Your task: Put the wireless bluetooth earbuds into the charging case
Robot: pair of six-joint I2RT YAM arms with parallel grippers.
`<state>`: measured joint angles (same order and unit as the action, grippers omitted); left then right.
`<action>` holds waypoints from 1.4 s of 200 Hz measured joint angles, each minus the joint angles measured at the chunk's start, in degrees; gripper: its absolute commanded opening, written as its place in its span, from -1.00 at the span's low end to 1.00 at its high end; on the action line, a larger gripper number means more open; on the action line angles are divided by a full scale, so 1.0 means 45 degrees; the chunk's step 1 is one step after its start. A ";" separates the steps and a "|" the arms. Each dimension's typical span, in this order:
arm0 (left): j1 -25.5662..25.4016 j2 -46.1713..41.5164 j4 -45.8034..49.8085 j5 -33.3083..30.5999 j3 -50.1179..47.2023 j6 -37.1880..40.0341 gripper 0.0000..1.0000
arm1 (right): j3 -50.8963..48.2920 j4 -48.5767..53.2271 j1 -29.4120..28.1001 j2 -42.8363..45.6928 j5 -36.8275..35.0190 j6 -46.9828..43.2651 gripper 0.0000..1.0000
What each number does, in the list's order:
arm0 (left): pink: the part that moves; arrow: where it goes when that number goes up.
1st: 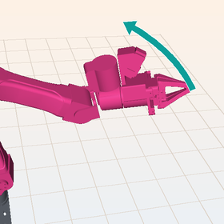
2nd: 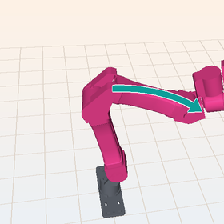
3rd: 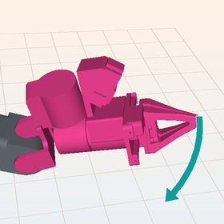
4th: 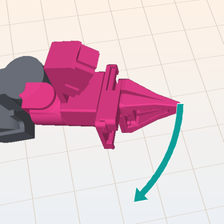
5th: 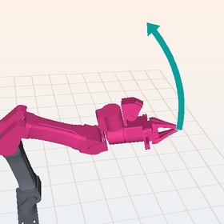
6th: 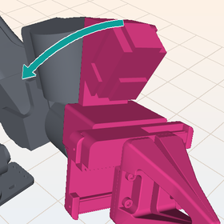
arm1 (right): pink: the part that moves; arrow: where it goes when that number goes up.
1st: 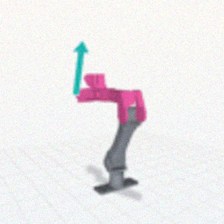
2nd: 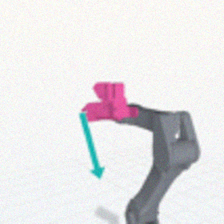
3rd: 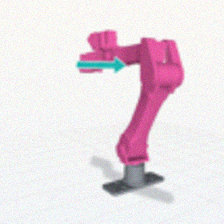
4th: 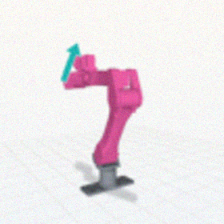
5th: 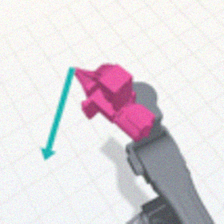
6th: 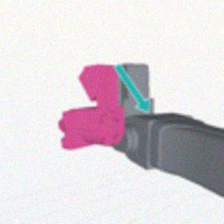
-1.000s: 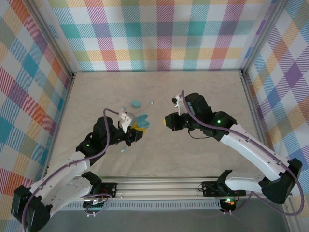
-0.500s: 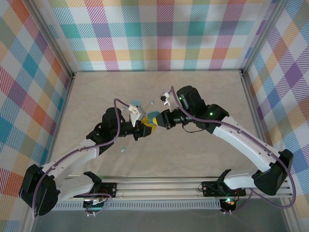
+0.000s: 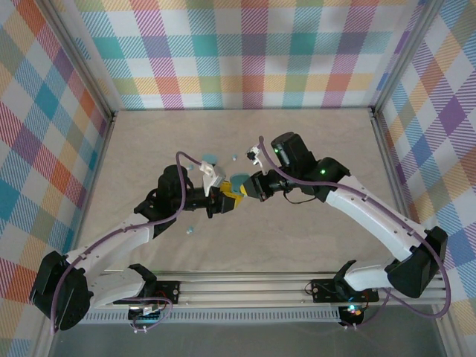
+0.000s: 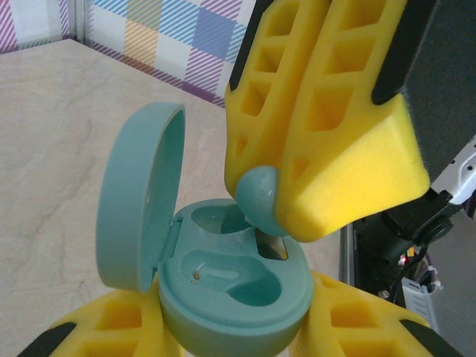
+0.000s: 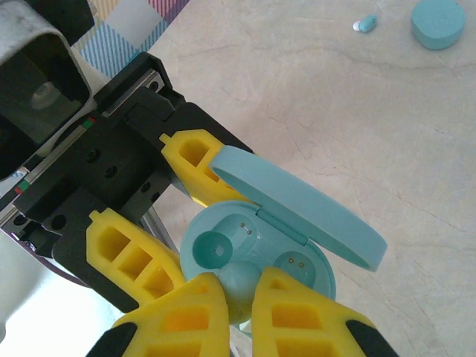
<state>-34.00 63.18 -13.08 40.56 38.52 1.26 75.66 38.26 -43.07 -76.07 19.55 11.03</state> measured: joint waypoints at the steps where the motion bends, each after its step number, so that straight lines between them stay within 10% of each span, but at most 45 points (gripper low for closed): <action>1: 0.0000 0.0000 -0.0015 0.0010 0.0000 0.0000 -0.79 | 0.0000 0.0000 0.0000 0.0000 0.0000 0.0000 -0.80; 280: -0.0189 0.0044 -0.0233 0.0238 0.0083 -0.0330 -0.81 | -0.0209 0.0146 0.0933 -0.0063 0.1501 -0.0573 -0.69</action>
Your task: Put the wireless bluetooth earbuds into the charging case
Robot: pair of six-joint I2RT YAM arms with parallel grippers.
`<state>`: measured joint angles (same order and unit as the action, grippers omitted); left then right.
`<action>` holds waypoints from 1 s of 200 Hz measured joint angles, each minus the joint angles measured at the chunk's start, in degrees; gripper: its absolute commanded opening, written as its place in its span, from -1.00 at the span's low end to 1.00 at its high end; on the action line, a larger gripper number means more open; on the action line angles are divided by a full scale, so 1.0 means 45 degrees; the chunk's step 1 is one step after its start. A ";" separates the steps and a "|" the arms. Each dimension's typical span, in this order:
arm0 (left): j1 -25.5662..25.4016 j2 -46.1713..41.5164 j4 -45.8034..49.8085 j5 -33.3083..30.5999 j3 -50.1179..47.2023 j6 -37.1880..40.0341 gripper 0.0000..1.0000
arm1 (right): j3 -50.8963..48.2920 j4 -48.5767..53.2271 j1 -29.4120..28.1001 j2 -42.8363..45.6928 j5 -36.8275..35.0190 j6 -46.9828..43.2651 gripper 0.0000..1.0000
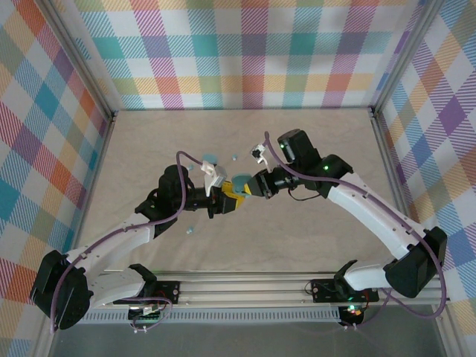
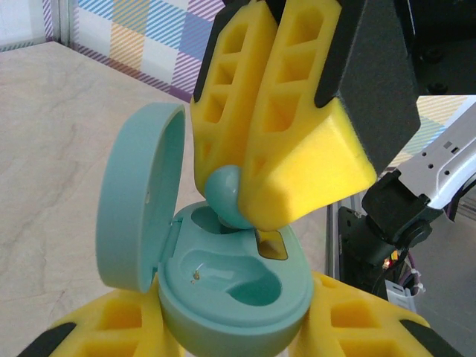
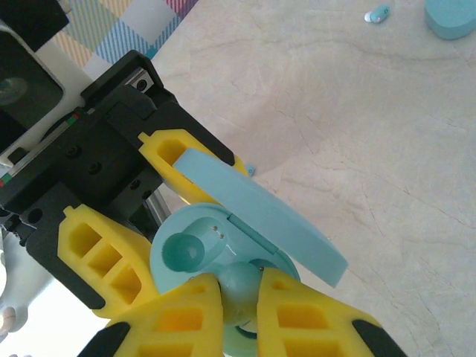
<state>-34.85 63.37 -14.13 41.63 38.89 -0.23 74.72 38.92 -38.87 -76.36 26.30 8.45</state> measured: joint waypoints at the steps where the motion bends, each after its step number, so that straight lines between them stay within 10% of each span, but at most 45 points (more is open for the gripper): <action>1: 0.0000 0.0000 0.0000 0.0005 0.0000 0.0000 -0.81 | 0.0000 0.0000 0.0000 0.0000 0.0005 0.0000 -0.69; 200: -0.0155 0.0000 0.0092 -0.0063 0.0107 0.0000 -0.81 | 0.0005 0.0053 0.0063 0.0053 0.0457 -0.0087 -0.23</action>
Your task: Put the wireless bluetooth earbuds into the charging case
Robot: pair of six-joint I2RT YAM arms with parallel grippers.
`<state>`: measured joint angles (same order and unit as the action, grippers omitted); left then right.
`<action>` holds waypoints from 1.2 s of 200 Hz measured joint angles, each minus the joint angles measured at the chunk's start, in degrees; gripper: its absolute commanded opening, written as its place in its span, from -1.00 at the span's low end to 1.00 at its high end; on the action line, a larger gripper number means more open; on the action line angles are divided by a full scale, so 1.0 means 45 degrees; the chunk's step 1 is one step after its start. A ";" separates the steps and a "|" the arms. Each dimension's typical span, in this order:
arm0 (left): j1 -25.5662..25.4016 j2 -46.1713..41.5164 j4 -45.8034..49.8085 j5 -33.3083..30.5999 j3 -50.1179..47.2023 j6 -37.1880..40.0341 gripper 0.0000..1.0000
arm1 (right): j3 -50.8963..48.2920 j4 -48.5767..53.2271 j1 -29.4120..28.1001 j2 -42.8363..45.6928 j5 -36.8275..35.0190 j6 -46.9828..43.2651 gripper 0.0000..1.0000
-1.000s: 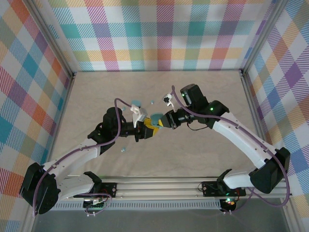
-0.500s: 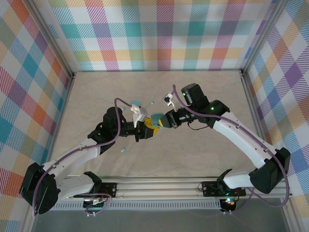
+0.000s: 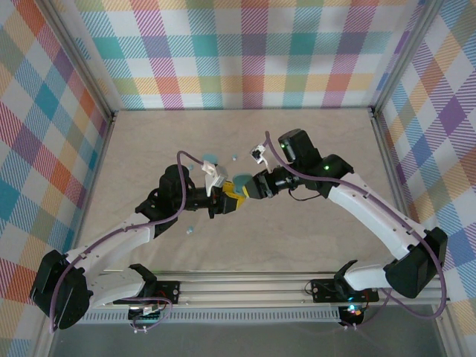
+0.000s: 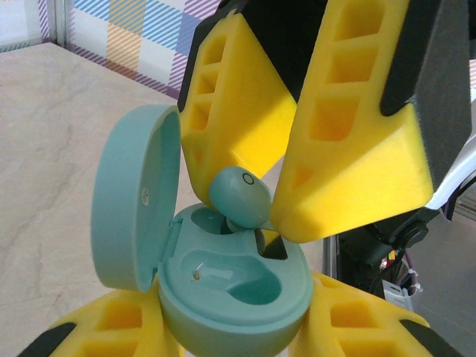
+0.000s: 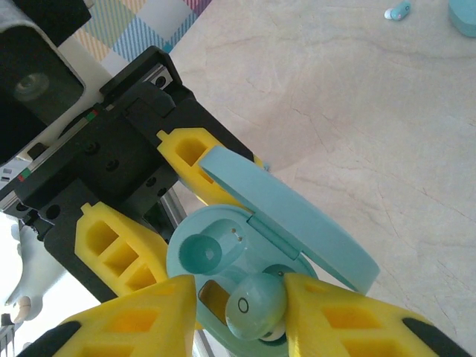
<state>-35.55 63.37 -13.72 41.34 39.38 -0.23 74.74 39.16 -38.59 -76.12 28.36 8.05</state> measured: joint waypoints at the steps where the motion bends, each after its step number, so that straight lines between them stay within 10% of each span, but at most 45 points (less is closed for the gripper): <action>1: 0.0000 0.0000 0.0000 0.0000 0.0000 0.0000 -0.81 | 0.0000 0.0005 0.0000 0.0000 -0.0005 0.0000 -0.22; 126: -0.0121 0.0068 -0.0748 -0.0209 0.0024 0.0005 -0.83 | 0.0384 0.0884 0.0000 0.0636 -0.1054 0.0053 -0.20; 240: 0.0087 -0.2142 0.0952 -0.3599 -0.0452 0.0073 -0.84 | -0.2045 -0.2370 0.0160 0.2438 -0.3041 0.3361 -0.25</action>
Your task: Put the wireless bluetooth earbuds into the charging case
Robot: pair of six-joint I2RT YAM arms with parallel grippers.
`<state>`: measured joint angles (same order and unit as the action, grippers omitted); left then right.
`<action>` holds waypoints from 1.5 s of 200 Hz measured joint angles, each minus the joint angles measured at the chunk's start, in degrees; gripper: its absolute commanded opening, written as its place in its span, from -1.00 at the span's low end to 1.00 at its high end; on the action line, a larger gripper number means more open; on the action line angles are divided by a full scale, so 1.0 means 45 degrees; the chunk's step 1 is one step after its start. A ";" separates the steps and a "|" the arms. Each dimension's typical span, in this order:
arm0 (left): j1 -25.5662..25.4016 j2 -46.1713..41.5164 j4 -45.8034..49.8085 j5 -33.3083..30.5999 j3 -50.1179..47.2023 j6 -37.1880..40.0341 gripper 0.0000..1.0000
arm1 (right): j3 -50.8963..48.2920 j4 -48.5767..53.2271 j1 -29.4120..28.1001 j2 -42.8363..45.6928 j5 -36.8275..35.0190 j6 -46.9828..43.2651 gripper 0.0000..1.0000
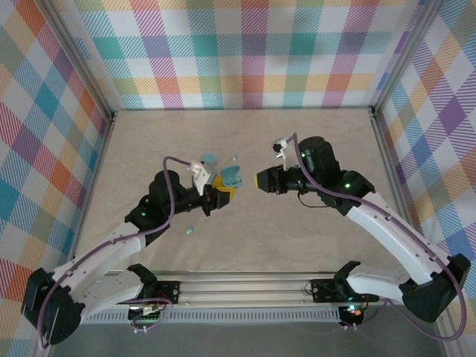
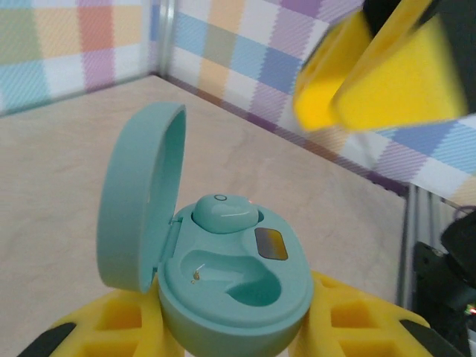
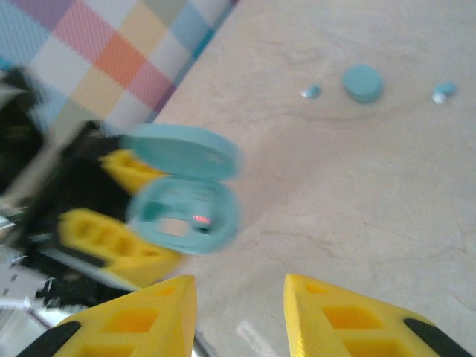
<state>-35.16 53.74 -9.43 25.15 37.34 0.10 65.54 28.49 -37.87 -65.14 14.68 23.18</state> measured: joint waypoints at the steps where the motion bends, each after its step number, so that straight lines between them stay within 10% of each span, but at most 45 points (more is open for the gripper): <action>1: 0.0010 -0.0039 0.0034 -0.0049 -0.0005 0.0005 -0.84 | -0.0024 -0.0024 0.0005 -0.0005 -0.0034 0.0039 -0.25; 100: 0.0097 -0.5557 0.4580 -0.4357 -0.0889 -0.0010 -0.85 | -0.0146 -0.2016 -0.1739 -0.6076 -0.0699 0.2506 -0.48; 196: 0.0107 -0.8733 0.7572 -0.5523 -0.0486 0.0491 -0.85 | 0.3405 -0.2686 -0.4352 -1.0948 -0.0160 0.3963 -0.66; 300: 0.0107 -0.9782 0.8689 -0.5649 -0.0330 0.0612 -0.85 | 0.6470 -0.0185 -0.5746 -1.3449 -0.1943 0.3823 -0.40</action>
<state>-34.68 9.72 29.67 -0.27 35.86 2.85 94.65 27.66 -63.72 -125.67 5.93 40.38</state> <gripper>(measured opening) 0.322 0.297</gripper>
